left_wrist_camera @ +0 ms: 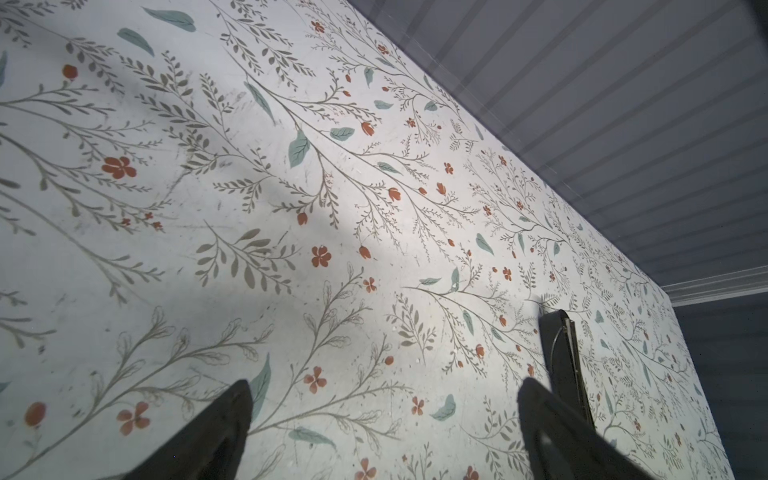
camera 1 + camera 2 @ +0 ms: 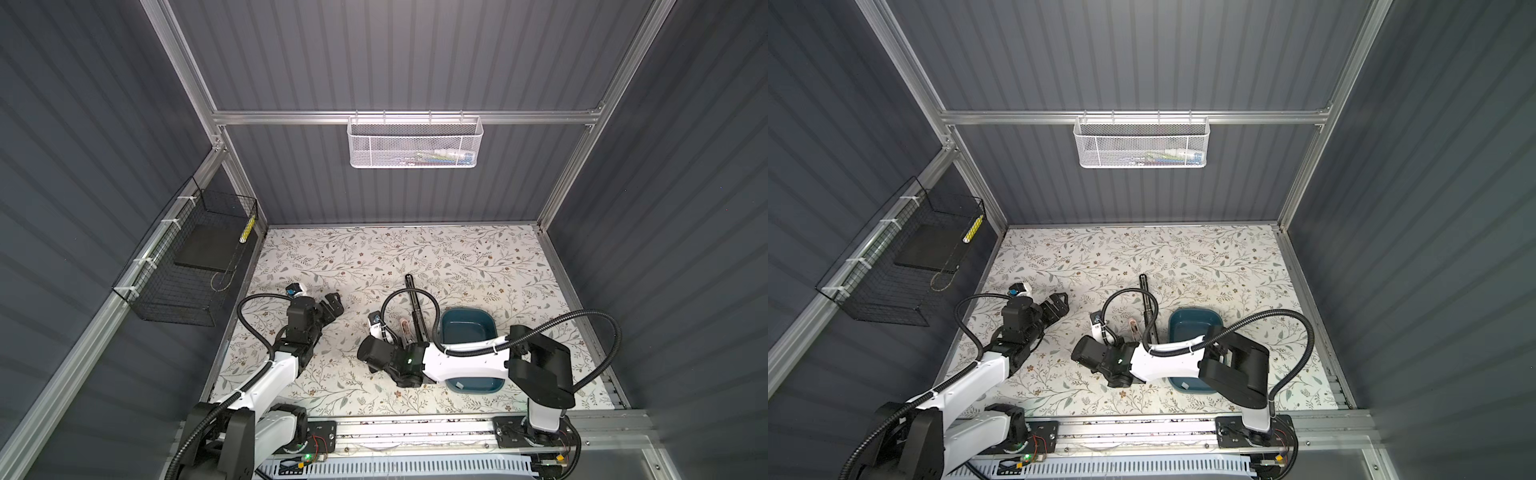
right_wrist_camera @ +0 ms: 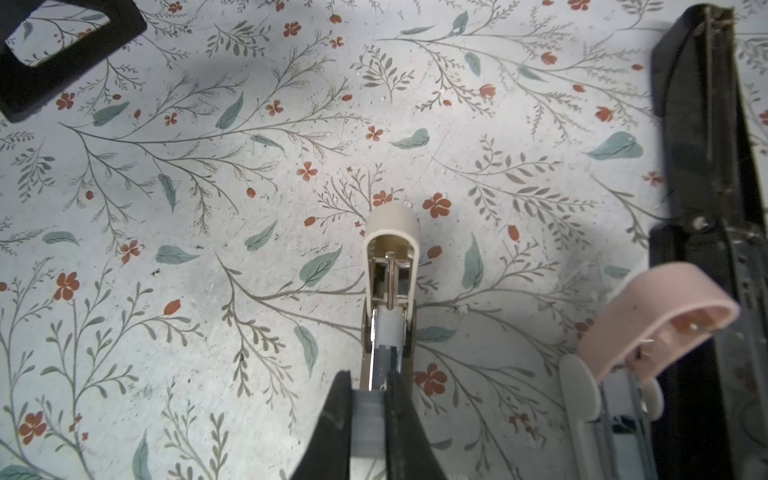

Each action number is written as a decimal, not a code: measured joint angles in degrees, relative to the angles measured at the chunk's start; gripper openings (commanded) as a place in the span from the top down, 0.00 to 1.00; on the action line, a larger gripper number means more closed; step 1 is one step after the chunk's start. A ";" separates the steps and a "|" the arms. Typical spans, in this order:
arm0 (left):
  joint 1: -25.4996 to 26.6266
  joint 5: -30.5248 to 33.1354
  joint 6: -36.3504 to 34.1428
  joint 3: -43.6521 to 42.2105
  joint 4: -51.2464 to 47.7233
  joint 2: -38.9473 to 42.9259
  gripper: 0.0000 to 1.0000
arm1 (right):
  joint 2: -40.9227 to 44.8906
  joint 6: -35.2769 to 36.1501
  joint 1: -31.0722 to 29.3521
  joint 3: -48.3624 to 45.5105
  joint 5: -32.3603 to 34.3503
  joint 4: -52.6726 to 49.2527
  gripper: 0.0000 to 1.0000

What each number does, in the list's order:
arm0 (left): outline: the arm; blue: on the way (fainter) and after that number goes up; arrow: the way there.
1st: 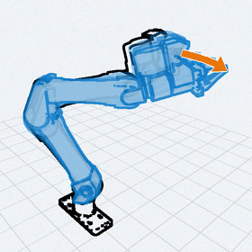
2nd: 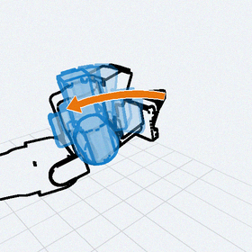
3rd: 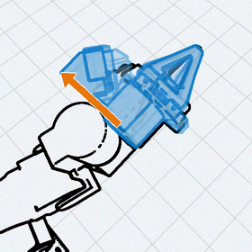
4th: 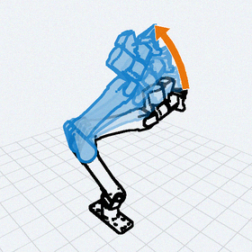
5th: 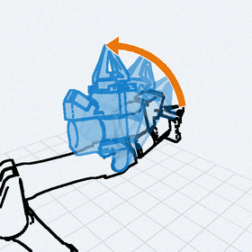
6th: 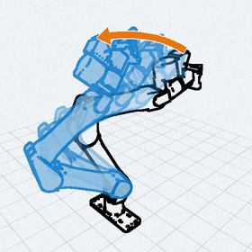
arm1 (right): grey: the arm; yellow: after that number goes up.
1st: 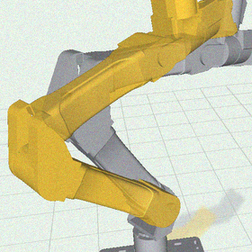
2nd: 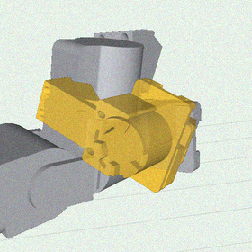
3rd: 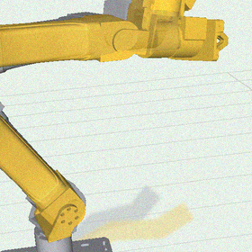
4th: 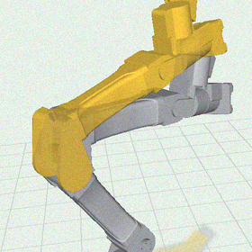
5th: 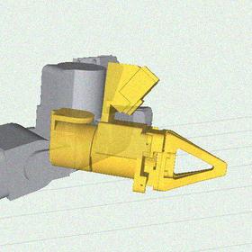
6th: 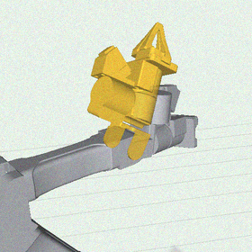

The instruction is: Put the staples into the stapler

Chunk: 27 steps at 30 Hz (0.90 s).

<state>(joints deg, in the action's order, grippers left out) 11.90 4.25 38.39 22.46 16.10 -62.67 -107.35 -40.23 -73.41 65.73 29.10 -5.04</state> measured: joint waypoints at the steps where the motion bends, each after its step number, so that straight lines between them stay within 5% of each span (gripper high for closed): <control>1: 0.00 -0.13 -0.07 0.00 0.20 0.17 0.00 | -0.31 0.00 0.17 0.07 -0.31 -0.02 0.91; 27: 0.00 -1.33 -0.31 0.00 0.81 0.70 0.00 | -2.69 -0.28 0.68 1.46 -0.63 -0.13 0.90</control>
<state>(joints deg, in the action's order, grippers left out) 11.90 2.92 38.09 22.46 16.91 -61.98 -110.04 -40.51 -72.73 67.20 28.47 -5.17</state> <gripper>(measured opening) 0.997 0.142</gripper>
